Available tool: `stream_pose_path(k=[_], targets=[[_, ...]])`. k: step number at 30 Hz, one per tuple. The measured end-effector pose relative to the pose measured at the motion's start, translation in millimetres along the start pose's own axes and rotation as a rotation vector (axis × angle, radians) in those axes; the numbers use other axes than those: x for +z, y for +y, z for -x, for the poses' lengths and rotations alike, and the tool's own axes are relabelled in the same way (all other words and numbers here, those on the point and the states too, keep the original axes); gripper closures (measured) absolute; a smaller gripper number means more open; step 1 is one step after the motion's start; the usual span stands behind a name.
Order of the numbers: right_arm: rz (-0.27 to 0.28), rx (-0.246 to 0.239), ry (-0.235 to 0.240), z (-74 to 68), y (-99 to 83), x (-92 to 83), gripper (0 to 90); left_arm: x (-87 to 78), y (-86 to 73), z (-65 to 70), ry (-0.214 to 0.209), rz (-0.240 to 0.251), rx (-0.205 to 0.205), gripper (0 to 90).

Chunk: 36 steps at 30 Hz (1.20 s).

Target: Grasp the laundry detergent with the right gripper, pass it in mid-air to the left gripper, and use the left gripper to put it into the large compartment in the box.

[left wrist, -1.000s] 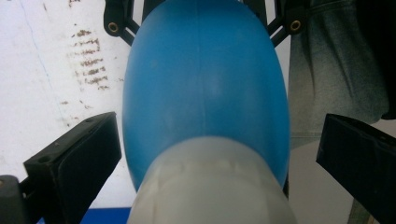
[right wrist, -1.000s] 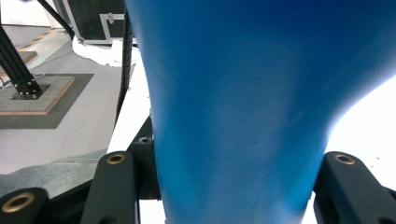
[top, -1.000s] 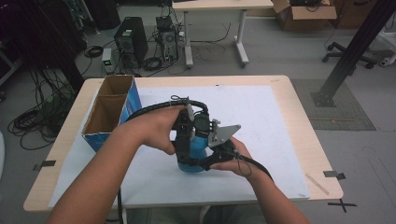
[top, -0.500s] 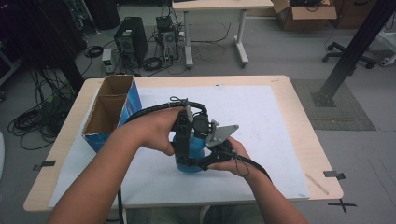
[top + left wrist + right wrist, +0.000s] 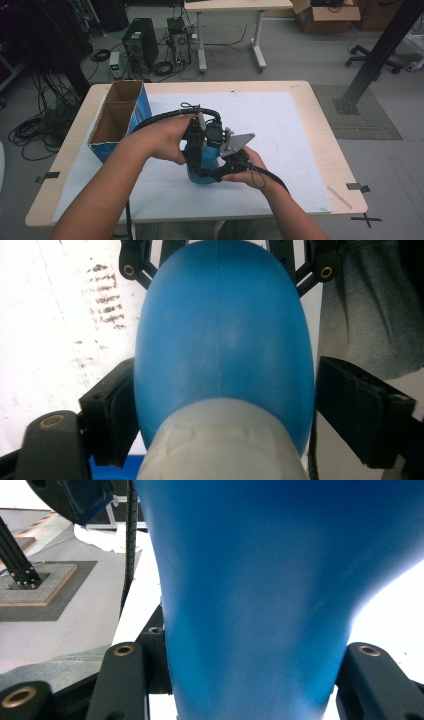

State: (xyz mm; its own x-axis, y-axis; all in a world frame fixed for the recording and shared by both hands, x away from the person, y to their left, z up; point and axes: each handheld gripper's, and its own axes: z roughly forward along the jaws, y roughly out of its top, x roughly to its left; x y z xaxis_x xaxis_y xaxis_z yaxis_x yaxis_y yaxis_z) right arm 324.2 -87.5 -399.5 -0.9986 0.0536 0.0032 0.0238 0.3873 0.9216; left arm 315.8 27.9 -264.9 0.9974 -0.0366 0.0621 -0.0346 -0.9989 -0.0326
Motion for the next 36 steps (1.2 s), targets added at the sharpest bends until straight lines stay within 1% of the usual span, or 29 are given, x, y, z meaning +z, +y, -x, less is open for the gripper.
stream_pose_path(k=[7,10,17,20,31,34,36], targets=[[0.003,-0.004,-0.001,-0.7,1.4,0.4,45.2,-0.5,1.0,-0.1,0.007,-0.004,-0.001,23.4],[0.003,-0.006,-0.001,-1.1,1.8,0.4,45.2,-0.3,1.0,-0.2,0.008,-0.01,-0.004,23.9],[0.005,-0.006,0.0,-1.4,2.4,0.4,45.2,-0.3,0.1,0.0,0.007,-0.008,-0.008,27.7],[0.006,-0.005,0.0,-1.3,2.6,0.4,45.2,-0.3,0.6,-0.2,0.011,-0.01,-0.007,28.1],[0.01,-0.005,-0.001,-2.2,2.1,1.1,45.2,0.4,1.8,0.7,0.03,-0.022,-0.002,33.7],[0.01,-0.005,-0.001,-2.1,2.2,1.0,45.2,0.4,2.1,1.1,0.048,-0.027,0.001,35.6],[0.011,-0.004,0.0,-2.2,2.2,1.0,45.2,0.2,1.9,0.7,0.041,-0.024,-0.002,36.8]])
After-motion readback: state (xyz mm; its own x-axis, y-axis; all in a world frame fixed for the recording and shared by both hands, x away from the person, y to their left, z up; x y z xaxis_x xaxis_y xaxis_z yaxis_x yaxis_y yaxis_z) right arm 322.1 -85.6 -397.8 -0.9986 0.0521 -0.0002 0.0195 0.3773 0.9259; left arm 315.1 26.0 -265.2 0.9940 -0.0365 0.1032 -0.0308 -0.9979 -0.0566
